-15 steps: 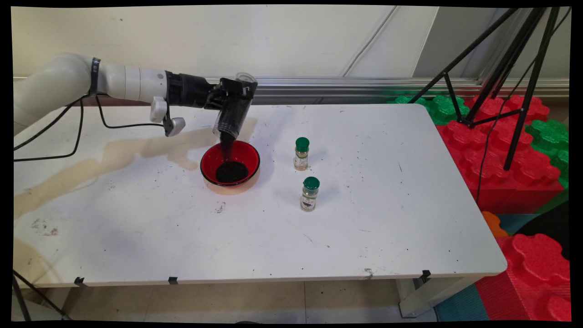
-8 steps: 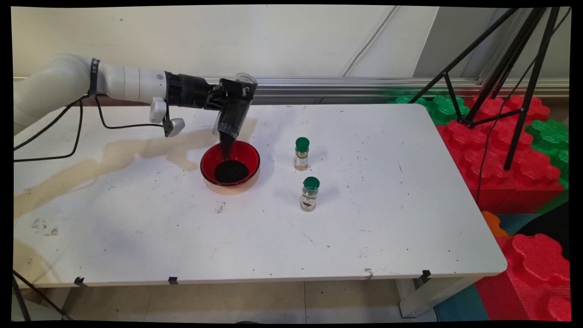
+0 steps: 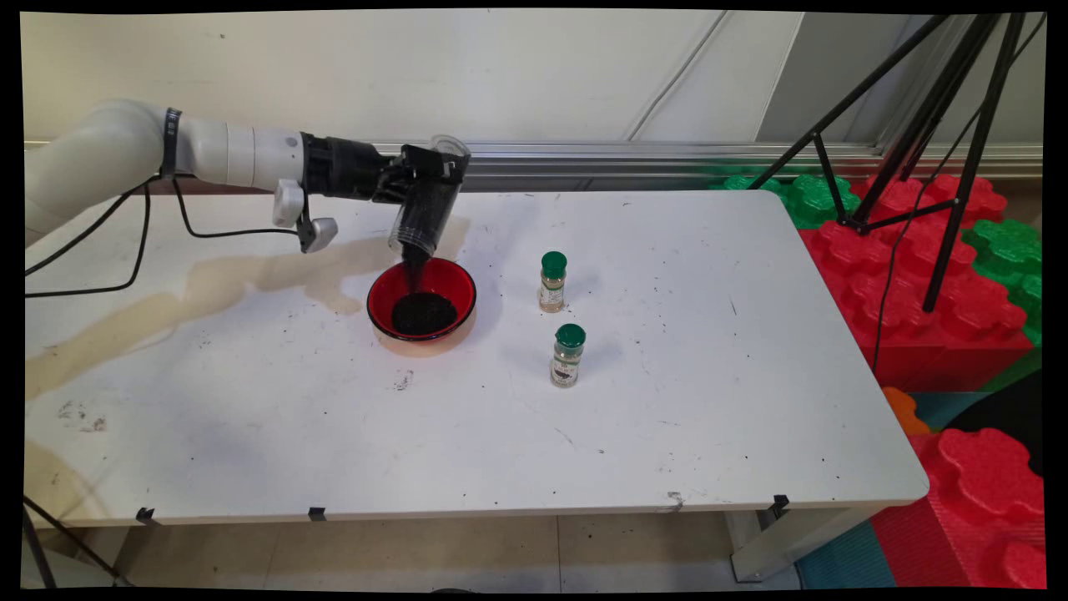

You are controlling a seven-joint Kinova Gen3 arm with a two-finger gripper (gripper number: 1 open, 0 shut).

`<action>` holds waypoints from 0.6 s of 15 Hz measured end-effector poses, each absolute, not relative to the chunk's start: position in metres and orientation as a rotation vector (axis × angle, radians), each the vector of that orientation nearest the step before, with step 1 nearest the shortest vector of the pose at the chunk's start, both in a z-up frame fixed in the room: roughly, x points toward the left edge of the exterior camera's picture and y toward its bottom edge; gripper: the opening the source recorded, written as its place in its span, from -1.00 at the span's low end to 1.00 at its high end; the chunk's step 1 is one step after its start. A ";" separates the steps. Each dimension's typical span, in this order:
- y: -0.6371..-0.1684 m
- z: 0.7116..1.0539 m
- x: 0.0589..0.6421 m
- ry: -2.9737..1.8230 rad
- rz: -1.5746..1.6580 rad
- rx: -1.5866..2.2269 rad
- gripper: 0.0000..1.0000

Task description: Pour the black seasoning powder in the red bowl

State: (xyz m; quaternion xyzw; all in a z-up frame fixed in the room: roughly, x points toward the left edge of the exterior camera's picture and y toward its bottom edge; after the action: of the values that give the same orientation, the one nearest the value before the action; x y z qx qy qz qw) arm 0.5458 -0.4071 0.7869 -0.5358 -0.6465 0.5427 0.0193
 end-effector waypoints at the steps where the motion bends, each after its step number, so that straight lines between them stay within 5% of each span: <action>1: -0.407 0.787 0.546 -2.010 1.682 -1.655 -1.00; 9: -0.404 0.787 0.547 -2.033 1.667 -1.610 -1.00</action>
State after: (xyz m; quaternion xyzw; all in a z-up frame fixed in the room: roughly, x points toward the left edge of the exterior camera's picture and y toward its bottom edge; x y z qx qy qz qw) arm 0.5469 -0.4041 0.7868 -0.5221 -0.6590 0.5406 0.0293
